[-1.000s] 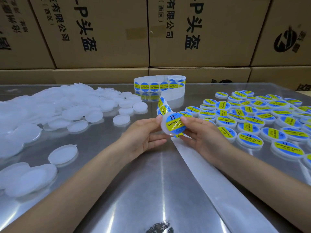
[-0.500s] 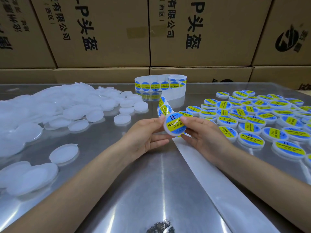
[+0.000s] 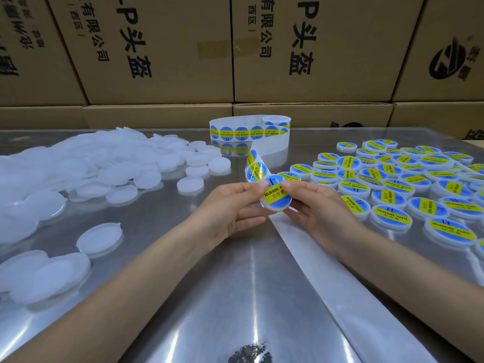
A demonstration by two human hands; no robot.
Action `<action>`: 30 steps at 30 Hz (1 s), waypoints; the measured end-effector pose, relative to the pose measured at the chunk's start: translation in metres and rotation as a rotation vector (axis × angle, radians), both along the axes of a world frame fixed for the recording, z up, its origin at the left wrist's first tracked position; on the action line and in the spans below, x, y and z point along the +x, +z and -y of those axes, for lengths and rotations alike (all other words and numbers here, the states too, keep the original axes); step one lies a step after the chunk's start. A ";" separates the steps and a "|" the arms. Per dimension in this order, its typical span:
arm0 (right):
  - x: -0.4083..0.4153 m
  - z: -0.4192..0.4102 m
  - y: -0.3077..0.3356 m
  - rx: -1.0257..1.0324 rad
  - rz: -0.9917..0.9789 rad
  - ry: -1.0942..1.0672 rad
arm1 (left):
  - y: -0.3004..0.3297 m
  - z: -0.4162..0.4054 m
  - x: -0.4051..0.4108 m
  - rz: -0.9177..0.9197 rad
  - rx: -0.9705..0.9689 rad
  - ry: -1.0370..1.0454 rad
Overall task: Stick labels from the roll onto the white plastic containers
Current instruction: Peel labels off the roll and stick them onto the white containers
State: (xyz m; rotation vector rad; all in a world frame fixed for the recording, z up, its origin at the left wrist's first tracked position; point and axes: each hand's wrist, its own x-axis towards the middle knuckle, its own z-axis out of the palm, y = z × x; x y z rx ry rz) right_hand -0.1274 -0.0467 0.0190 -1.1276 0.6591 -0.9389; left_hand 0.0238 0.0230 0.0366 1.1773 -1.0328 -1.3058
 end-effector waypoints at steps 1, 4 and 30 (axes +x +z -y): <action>0.000 -0.001 0.000 -0.005 0.003 0.000 | -0.001 0.000 -0.001 0.010 -0.009 0.006; 0.001 -0.003 -0.001 -0.058 -0.001 -0.016 | -0.003 0.000 -0.004 0.028 -0.044 0.068; 0.006 -0.021 0.002 -0.461 -0.334 -0.111 | -0.006 -0.004 -0.013 0.088 -0.121 0.039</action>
